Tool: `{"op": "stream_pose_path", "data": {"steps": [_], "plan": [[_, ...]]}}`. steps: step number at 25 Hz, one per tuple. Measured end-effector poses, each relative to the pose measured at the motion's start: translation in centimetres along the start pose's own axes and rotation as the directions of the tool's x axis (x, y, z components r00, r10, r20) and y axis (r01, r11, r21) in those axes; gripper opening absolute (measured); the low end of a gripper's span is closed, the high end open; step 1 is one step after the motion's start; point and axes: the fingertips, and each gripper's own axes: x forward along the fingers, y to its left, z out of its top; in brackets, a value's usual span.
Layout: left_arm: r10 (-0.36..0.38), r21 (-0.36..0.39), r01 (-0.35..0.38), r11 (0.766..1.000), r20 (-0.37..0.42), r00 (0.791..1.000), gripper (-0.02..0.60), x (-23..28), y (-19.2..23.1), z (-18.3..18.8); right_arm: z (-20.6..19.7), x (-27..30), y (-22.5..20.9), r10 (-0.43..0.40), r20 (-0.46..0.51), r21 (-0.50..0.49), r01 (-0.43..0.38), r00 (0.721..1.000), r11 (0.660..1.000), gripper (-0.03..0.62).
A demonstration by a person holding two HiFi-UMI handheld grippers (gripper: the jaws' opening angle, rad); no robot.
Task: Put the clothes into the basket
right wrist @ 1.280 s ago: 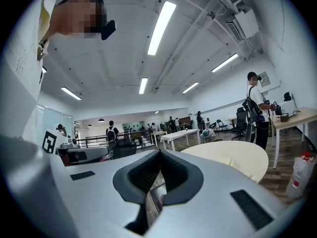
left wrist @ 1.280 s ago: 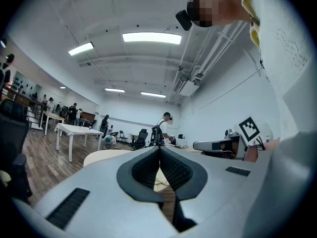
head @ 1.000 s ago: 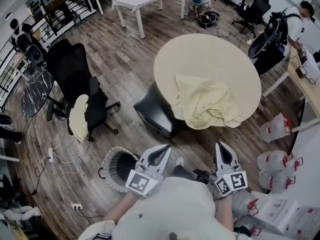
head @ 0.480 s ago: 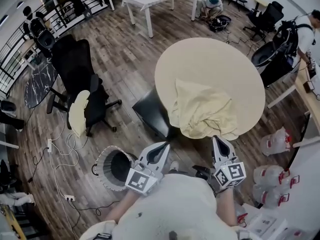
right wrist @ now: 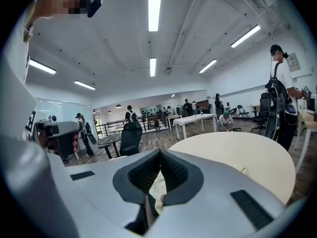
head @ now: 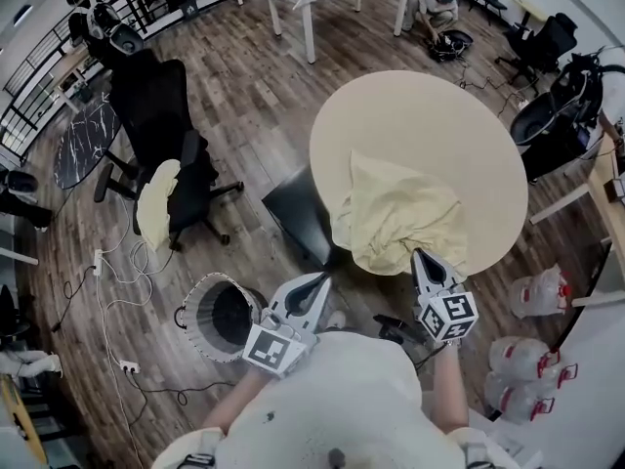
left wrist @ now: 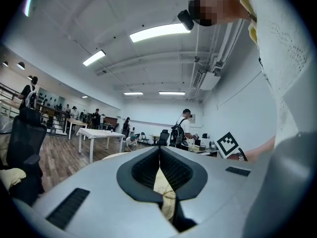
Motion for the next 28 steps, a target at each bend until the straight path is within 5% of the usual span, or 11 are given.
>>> {"op": "stream_pose_path", "data": {"steps": [15,28], "plan": [[0.080,0.018,-0.081,0.997,0.037,0.996,0.020,2.4,3.2,1.0,-7.5,9.1,-5.8,0.037,-0.229,0.076,-0.020,0.973,0.997,0.011],[0.120,0.024,-0.120,0.992,0.032,0.992,0.020,3.1,4.5,0.9,-17.4,13.9,-9.4,-0.003,-0.503,0.097,0.059,0.864,0.994,0.184]]}}
